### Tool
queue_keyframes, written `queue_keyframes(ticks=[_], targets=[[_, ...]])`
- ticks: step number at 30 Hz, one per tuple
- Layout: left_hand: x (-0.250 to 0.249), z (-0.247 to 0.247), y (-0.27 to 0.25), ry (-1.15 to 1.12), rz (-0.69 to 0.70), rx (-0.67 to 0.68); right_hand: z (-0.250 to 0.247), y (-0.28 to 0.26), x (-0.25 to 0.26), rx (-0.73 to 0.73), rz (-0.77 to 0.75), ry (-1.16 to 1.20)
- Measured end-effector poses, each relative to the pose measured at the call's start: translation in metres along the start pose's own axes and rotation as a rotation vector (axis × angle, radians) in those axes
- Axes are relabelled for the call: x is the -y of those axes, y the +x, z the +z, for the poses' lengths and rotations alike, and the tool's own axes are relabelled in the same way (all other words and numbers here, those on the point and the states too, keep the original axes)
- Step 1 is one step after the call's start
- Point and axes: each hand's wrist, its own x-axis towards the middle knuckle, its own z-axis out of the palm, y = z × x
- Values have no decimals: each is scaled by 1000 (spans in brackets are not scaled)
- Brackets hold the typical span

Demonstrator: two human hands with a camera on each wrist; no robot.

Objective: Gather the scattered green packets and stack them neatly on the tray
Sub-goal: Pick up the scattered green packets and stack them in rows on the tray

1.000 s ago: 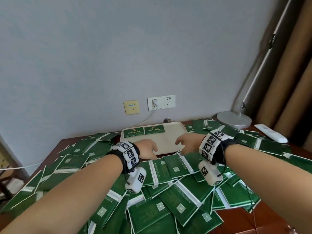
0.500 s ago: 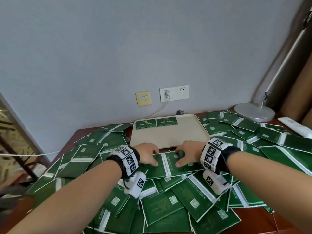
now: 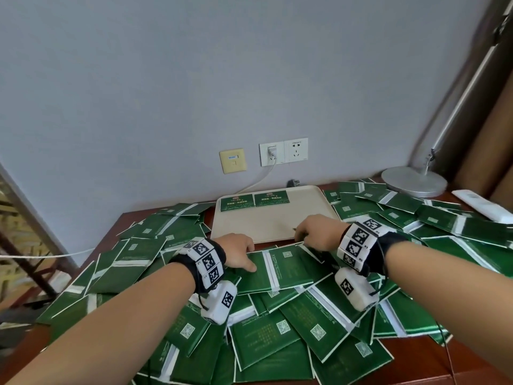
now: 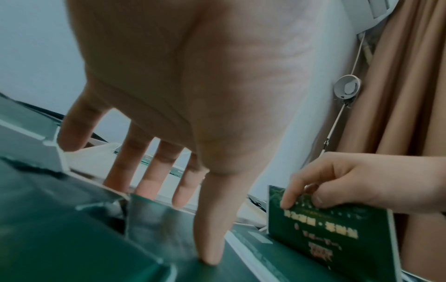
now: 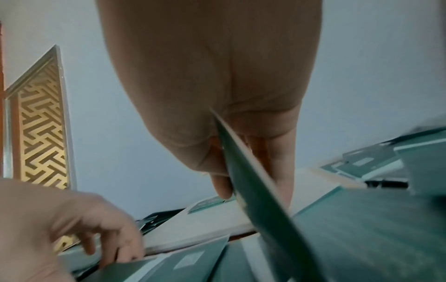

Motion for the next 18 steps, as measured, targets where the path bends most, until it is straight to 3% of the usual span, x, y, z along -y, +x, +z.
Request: queue_keyframes(ticks=[6, 10, 18], targets=[[6, 0, -2, 6, -28, 19, -22, -6, -23, -68, 53, 77], [8, 1, -1, 1, -27, -15, -23, -8, -37, -83, -1, 82], [9, 5, 1, -33, -20, -77, -25, -8, -42, -344, -34, 166]])
